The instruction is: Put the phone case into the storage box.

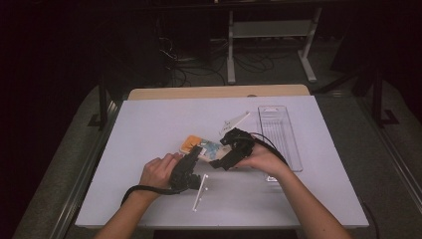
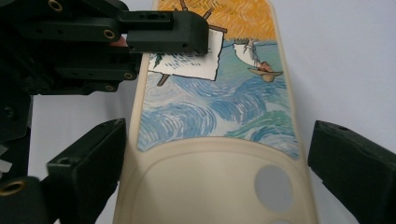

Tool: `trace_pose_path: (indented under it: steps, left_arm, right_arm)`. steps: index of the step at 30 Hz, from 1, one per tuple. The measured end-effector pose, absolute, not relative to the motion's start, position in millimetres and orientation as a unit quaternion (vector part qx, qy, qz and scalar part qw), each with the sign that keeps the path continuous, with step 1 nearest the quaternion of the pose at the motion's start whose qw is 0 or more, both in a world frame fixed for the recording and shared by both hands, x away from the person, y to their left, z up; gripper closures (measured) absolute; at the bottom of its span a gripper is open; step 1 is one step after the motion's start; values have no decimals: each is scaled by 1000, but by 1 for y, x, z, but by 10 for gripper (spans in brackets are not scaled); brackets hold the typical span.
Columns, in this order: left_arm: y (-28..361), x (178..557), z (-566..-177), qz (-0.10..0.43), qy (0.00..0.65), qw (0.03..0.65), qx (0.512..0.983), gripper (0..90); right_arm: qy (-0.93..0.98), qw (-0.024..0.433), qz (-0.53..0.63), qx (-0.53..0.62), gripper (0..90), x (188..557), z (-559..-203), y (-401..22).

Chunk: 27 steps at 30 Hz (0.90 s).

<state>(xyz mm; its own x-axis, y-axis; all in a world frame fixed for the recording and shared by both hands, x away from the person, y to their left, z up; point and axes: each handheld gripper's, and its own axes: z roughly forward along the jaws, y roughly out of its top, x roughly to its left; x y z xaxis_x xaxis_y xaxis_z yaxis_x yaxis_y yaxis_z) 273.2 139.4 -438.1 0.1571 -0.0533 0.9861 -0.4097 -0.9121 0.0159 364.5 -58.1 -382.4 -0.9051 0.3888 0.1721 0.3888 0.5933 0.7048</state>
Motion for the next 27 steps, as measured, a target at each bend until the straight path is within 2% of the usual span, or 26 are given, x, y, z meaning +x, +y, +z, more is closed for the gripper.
trace_pose_path:
  steps: [14,27]
  left_arm:
    - [157,281,-435,632,-130,118,755,793]
    - [171,285,-430,635,-108,104,758,793]
  right_arm:
    - [-877,5,-421,-230,28,363,-371,-75]
    - [-869,-20,-431,-243,26,358,-368,-99]
